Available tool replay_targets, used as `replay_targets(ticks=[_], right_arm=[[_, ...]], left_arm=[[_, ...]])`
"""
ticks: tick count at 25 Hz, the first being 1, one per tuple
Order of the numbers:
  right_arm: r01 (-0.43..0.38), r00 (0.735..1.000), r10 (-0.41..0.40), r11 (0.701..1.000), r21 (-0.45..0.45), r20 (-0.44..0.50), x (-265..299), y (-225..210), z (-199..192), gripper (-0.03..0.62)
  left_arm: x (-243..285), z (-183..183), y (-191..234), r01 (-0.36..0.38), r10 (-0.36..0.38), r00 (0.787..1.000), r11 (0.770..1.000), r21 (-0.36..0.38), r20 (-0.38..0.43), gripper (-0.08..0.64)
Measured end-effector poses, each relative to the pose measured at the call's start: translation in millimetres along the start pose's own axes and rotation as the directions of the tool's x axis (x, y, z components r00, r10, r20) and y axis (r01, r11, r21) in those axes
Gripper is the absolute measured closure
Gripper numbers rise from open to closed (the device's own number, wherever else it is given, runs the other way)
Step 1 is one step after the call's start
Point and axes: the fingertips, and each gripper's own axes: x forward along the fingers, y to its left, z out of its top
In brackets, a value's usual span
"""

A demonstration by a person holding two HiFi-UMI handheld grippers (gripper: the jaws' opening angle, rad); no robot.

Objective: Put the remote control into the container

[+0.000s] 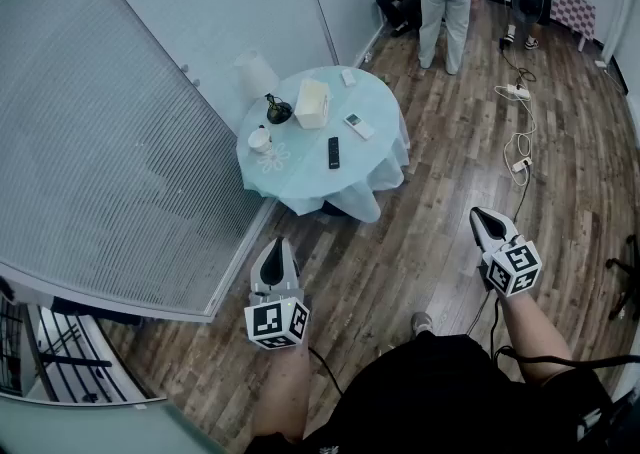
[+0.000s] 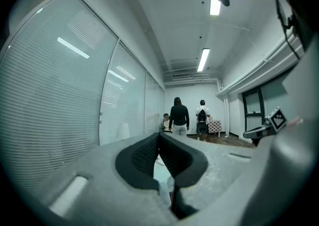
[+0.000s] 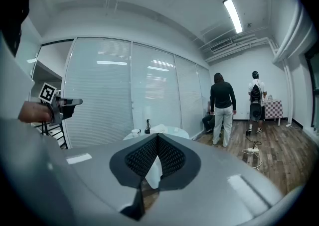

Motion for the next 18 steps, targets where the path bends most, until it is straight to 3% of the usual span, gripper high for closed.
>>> replay_targets(ticks=[9, 18], right_arm=[[-0.024, 1.0, 0.024, 1.0, 0.001, -0.011, 17, -16, -6, 0.592], [-0.106, 0.994, 0.106, 0.994, 0.022, -0.009, 47, -44, -7, 0.592]], left_arm=[[21, 5, -17, -0.003, 0.002, 1.0, 0.998, 0.069, 0.004, 0.56], [56, 3, -35, -0.038, 0.039, 0.999, 0.994, 0.103, -0.009, 0.56]])
